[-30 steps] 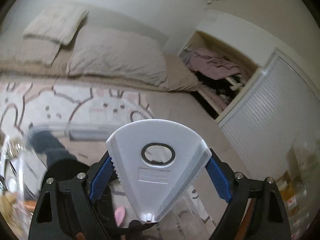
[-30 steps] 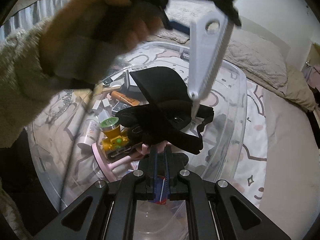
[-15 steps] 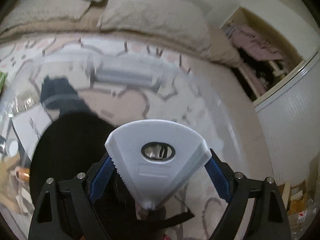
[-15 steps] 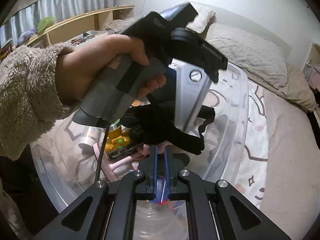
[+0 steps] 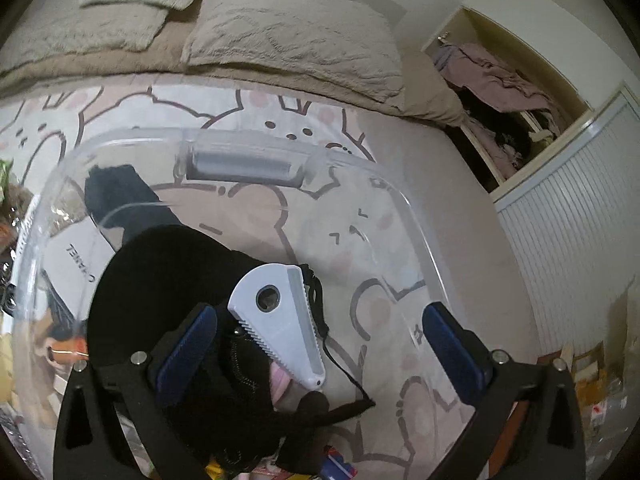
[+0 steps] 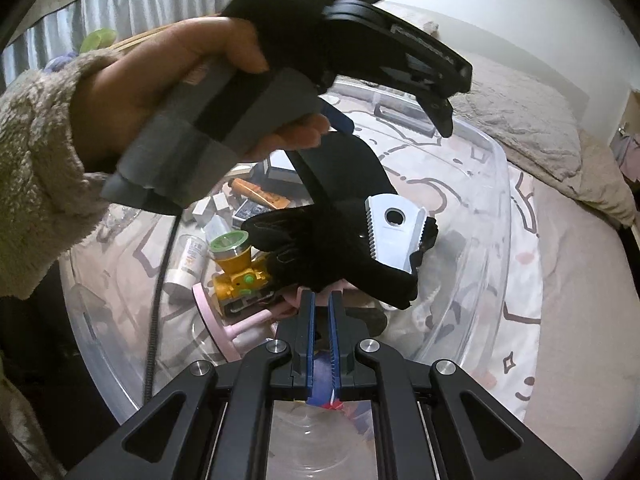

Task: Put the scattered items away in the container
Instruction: 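Lower the white scraper into the container with the left tool while the right tool holds the roller inside, then open the right tool to release the black roller into the container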

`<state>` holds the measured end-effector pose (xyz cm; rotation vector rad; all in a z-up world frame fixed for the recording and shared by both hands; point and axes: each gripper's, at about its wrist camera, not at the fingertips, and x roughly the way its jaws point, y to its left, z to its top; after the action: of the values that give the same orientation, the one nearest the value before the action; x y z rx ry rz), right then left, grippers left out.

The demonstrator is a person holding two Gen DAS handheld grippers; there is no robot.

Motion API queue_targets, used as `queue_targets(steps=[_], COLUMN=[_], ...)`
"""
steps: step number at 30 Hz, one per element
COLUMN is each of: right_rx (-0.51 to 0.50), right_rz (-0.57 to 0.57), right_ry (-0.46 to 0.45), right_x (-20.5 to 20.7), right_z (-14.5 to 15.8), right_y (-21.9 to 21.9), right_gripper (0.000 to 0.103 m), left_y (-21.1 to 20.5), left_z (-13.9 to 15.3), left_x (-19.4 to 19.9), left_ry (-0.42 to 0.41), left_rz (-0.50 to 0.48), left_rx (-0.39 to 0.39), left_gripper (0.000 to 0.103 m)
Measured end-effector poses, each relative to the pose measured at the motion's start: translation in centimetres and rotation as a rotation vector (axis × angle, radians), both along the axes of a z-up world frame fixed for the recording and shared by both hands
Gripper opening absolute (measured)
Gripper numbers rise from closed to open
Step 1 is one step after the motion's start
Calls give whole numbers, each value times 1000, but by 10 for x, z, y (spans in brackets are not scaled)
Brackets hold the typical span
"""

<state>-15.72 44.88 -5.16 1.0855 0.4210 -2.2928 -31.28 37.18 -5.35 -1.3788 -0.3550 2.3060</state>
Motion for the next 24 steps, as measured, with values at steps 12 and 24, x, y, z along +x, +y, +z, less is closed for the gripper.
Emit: queue_targets(steps=[12, 24], right_rx=[-66, -96], right_rz=[-68, -184], right_ry=[8, 64], right_x=[0, 1], right_z=[12, 29], right_y=[10, 21], right_gripper=[6, 6], left_y=[-11, -33], left_z=[29, 57], left_x=[30, 88], left_ry=[98, 288], left_rz=[-19, -64], left_rx=[-75, -205], left_gripper=[103, 103])
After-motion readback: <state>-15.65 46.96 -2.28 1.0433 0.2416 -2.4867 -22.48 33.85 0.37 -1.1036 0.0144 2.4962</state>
